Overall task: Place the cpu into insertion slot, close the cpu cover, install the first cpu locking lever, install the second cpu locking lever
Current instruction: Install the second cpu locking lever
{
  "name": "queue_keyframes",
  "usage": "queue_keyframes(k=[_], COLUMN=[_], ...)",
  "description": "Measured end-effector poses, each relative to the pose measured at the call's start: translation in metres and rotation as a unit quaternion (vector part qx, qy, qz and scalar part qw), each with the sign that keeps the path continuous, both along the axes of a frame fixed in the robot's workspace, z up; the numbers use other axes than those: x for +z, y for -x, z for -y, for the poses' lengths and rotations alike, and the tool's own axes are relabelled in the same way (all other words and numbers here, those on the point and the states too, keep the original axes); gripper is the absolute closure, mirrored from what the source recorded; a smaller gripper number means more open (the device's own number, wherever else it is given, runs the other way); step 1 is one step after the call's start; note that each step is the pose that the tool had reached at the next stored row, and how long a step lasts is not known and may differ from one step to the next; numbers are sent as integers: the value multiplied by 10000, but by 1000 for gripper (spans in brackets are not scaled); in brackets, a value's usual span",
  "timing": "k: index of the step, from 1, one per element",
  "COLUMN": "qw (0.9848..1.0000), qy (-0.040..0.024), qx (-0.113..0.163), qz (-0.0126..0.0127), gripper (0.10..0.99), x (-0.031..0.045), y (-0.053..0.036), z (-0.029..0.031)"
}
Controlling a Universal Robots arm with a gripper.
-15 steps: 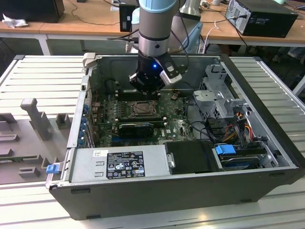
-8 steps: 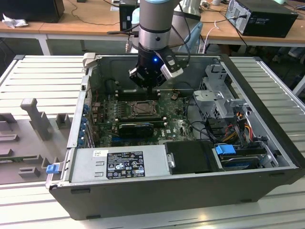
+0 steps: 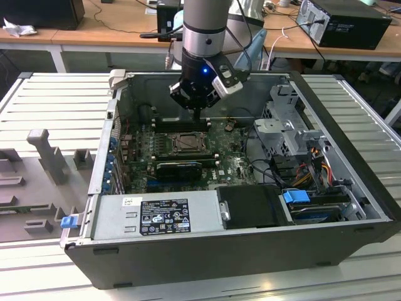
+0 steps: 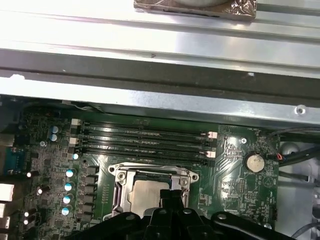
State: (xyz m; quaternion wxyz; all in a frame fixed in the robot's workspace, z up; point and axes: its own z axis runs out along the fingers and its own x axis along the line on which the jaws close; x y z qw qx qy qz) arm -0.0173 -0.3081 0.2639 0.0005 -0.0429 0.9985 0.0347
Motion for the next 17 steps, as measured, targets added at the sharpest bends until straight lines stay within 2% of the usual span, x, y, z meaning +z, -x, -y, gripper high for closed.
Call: queue_keyframes(k=[3,11,17], qw=[10000,10000,10000], qy=[0,0,6], qx=[0,0,-1], qz=[0,0,0], gripper=[980,980,980], x=[1,-7,18], y=[-1,-1,-1], z=[20,129,138])
